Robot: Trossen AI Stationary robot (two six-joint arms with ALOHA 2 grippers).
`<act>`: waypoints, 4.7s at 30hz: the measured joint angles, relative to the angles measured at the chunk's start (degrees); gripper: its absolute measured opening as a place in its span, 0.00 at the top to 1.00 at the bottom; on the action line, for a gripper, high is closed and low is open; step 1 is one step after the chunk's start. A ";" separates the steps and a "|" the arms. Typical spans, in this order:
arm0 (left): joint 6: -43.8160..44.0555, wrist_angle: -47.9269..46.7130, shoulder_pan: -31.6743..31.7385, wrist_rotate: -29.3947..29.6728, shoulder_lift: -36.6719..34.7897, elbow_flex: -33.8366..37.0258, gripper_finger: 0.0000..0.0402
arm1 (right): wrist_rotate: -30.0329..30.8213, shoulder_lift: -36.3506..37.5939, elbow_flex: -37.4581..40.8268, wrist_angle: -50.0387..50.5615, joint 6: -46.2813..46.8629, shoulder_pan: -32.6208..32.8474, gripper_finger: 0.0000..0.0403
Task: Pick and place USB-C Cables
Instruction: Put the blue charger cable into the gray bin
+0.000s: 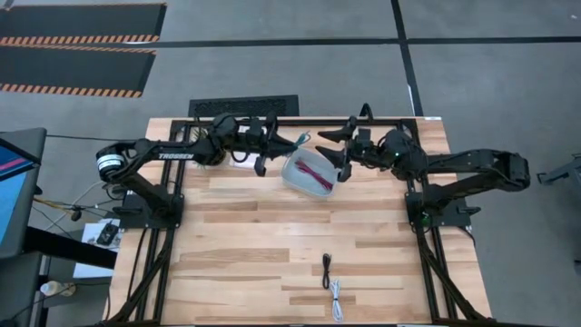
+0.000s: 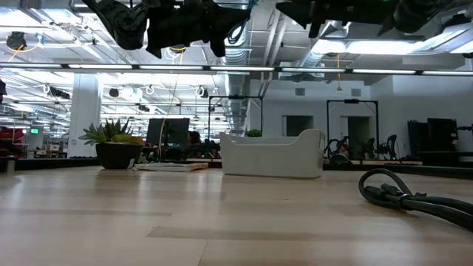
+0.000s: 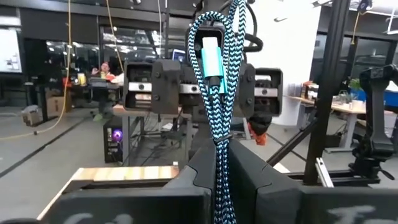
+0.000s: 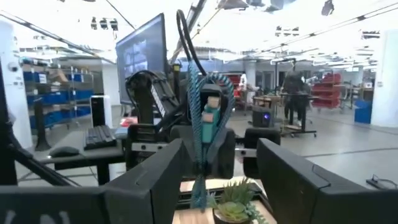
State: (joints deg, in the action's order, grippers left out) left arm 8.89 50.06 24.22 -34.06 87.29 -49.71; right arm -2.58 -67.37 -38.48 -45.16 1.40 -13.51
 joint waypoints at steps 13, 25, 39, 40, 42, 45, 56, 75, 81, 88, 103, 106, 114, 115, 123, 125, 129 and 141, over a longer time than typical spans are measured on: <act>-0.64 0.31 -0.16 0.39 0.00 0.00 0.98 | 5.16 -0.52 -2.29 5.99 -3.72 2.02 0.33; -0.66 0.32 -0.16 0.88 0.00 0.00 0.98 | 4.27 -7.61 -6.60 4.63 -1.91 2.92 0.33; -2.21 -0.59 -0.21 1.92 0.00 0.00 0.98 | 3.82 -9.45 -8.07 3.18 -1.85 2.11 0.33; -2.21 -0.61 -0.21 1.98 0.00 0.00 0.98 | 3.83 -9.88 -8.01 3.31 -1.72 2.10 0.33; -2.23 -0.64 -0.21 2.51 0.00 0.00 0.98 | 3.82 -10.50 -7.93 2.86 -1.56 1.87 0.33; -2.23 -1.52 -0.21 2.95 0.00 0.00 0.98 | 3.84 -11.74 -8.47 3.08 -1.39 1.74 0.33; -3.52 -3.22 -0.21 3.36 0.00 0.00 0.98 | 3.91 -10.88 -8.39 2.44 -1.72 0.95 0.41; -3.48 -4.68 -0.14 3.86 0.00 0.00 0.98 | 3.80 -11.43 -8.39 3.04 -1.87 0.65 0.93; -3.54 -6.49 -0.16 4.17 0.00 0.00 0.98 | 3.84 -11.37 -8.39 4.68 -1.42 0.65 0.94; -3.91 -8.52 -0.22 5.45 0.00 -0.02 0.89 | 4.24 -11.44 -8.39 4.89 -1.39 0.60 0.94; -1.27 -22.43 -0.21 7.49 -3.92 -0.02 0.40 | 6.64 -1.51 -8.39 11.60 -1.39 -2.11 0.94; -3.01 -28.96 -0.21 7.98 -6.88 -0.02 0.39 | 10.00 1.36 -8.39 18.18 -1.39 -2.81 0.94; -6.46 -43.86 -0.34 14.94 -15.09 -0.02 0.44 | 16.75 1.76 -8.39 37.06 5.45 -2.81 0.94; -6.39 -44.99 -0.34 15.30 -15.85 -0.02 0.44 | 17.08 0.67 -8.45 38.47 6.53 -2.48 0.94; -6.81 -50.28 -1.30 14.89 -18.85 -0.02 0.47 | 17.74 -10.33 -8.55 40.82 12.12 -0.49 0.94; -6.99 -50.96 -1.32 14.88 -19.21 -0.02 0.47 | 17.70 -13.05 -10.01 43.39 12.45 0.20 0.94; -6.93 -51.31 -1.26 15.26 -20.01 0.00 0.47 | 17.70 -18.19 -16.16 51.64 12.27 1.49 0.94; -9.24 -55.16 -1.19 17.91 -23.71 -0.02 0.47 | 15.60 -31.02 -32.01 68.36 8.68 2.64 0.93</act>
State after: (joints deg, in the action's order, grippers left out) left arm -0.35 -5.10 23.03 -16.15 63.57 -49.74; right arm 13.02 -98.40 -70.49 23.20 10.08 -10.87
